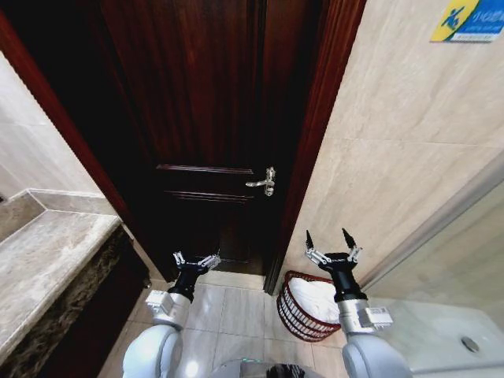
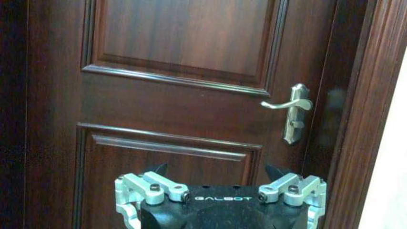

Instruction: Discard the used towel into the hamper.

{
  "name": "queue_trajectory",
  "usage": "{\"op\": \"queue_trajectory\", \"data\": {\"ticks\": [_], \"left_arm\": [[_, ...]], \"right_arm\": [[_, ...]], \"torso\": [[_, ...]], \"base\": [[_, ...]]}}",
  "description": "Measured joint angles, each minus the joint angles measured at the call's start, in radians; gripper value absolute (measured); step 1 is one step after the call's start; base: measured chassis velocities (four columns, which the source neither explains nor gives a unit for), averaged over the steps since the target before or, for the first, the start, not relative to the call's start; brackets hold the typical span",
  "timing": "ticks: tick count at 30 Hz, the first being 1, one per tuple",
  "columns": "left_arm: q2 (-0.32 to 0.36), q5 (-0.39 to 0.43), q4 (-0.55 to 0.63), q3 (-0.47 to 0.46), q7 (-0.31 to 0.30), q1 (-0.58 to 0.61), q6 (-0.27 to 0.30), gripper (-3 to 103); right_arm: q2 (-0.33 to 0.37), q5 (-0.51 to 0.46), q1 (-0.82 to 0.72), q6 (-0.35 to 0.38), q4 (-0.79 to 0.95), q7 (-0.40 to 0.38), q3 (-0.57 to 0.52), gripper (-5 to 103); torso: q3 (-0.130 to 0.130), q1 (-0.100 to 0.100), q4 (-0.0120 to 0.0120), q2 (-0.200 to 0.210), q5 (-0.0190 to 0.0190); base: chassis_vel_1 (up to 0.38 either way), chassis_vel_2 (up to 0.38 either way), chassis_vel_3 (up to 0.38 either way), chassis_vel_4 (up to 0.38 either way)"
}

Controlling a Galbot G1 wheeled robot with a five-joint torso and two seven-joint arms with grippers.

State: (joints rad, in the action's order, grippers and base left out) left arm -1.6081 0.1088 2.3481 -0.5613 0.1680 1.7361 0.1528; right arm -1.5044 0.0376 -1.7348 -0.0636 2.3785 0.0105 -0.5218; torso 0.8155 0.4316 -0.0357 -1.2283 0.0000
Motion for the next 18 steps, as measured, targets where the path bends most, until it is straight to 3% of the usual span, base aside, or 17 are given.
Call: {"op": "queue_trajectory", "data": {"ticks": [18], "left_arm": [[0.000, 0.000, 0.000, 0.000, 0.000, 0.000, 0.000, 100]], "right_arm": [[0.000, 0.000, 0.000, 0.000, 0.000, 0.000, 0.000, 100]], "torso": [[0.000, 0.000, 0.0003, 0.000, 0.0000]], "base": [[-0.023, -0.021, -0.017, -0.021]]}}
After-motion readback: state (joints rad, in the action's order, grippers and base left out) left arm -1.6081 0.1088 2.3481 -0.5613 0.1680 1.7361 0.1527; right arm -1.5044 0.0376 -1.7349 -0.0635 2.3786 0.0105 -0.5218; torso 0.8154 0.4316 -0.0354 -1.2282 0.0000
